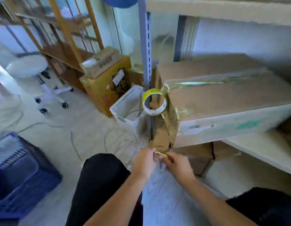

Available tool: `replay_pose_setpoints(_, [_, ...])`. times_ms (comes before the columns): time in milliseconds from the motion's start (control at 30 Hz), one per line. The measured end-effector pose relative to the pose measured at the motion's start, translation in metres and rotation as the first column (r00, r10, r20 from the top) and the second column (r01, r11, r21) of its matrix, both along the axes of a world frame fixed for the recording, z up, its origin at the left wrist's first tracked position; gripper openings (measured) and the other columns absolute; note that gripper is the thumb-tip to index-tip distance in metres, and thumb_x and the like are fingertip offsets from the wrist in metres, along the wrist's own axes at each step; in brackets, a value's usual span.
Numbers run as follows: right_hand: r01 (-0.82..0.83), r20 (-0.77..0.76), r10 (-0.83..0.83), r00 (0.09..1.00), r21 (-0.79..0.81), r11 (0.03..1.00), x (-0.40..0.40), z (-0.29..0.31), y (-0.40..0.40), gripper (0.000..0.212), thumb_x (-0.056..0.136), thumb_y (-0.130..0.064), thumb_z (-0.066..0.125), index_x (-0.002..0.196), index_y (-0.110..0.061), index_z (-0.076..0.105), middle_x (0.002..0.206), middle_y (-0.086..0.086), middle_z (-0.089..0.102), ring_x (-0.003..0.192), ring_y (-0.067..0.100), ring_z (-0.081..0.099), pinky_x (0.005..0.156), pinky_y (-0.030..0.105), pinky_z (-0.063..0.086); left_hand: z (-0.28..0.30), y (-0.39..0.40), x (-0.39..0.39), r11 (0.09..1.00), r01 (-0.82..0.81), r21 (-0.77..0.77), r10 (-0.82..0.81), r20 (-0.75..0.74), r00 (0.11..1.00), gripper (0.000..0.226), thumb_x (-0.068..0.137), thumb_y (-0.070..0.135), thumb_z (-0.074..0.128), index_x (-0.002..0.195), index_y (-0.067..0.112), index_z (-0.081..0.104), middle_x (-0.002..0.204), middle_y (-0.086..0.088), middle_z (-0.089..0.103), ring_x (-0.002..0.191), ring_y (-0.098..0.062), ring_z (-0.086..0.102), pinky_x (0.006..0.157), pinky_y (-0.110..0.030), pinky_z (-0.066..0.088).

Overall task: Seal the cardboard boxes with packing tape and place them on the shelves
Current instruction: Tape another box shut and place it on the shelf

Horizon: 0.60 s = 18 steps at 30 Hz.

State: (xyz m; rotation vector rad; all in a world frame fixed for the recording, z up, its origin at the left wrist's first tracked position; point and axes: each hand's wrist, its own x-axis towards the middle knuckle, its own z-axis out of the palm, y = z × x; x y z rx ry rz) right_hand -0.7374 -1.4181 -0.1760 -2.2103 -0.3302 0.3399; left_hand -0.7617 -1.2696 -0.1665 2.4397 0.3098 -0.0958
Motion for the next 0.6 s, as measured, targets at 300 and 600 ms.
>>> replay_pose_setpoints(300, [0.101, 0.143, -0.166, 0.976, 0.378, 0.92, -0.07, 0.122, 0.024, 0.006, 0.094, -0.028, 0.066, 0.094, -0.025, 0.06, 0.078, -0.012, 0.071, 0.06, 0.006, 0.069, 0.064, 0.025, 0.055, 0.125, 0.004, -0.047, 0.951, -0.271, -0.151, 0.308, 0.56, 0.769, 0.023, 0.093, 0.008, 0.063, 0.11, 0.02, 0.075, 0.095, 0.006, 0.076, 0.086, -0.008, 0.068, 0.07, 0.001, 0.039])
replay_pose_setpoints(600, [0.02, -0.394, 0.093, 0.915, 0.272, 0.962, -0.017, 0.221, 0.01, 0.032, 0.082, -0.041, 0.071, 0.078, -0.01, 0.078, 0.068, 0.008, 0.07, 0.046, 0.013, 0.035, 0.047, 0.024, 0.027, 0.168, 0.006, -0.036, 0.983, -0.087, 0.164, -0.116, 0.909, 0.401, 0.026, 0.099, 0.016, 0.053, 0.112, 0.009, 0.075, 0.105, 0.001, 0.071, 0.091, -0.007, 0.065, 0.09, 0.001, 0.04])
